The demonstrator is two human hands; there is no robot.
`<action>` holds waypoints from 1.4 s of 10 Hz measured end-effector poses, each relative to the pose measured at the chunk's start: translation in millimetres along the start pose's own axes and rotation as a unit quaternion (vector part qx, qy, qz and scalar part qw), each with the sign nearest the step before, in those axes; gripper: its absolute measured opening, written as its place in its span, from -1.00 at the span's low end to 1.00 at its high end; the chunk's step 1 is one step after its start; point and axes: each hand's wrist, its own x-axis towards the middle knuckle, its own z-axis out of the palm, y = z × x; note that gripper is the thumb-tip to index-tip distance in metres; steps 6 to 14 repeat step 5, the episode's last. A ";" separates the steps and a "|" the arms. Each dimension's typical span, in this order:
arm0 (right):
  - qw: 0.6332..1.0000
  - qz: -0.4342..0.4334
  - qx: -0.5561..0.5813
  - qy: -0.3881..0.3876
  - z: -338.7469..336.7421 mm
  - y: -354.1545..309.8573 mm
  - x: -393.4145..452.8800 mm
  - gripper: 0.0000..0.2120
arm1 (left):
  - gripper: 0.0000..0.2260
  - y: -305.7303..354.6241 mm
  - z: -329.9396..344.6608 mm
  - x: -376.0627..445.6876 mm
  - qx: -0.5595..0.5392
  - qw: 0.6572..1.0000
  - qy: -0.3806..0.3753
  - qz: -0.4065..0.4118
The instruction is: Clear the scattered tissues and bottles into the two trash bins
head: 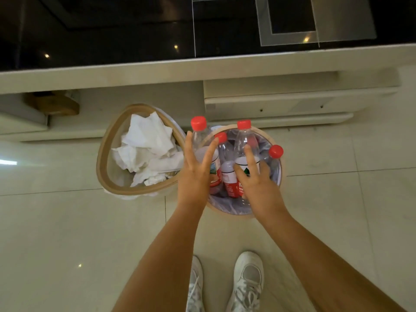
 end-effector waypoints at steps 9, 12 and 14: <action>0.997 -0.005 -0.075 0.009 -39.5 -2.0 -36.8 -0.05 | -0.06 11.6 -48.9 -32.0 0.104 0.994 0.006 0.022; 0.997 -0.005 -0.075 0.009 -39.5 -2.0 -36.8 -0.05 | -0.06 11.6 -48.9 -32.0 0.104 0.994 0.006 0.022; 0.997 -0.005 -0.075 0.009 -39.5 -2.0 -36.8 -0.05 | -0.06 11.6 -48.9 -32.0 0.104 0.994 0.006 0.022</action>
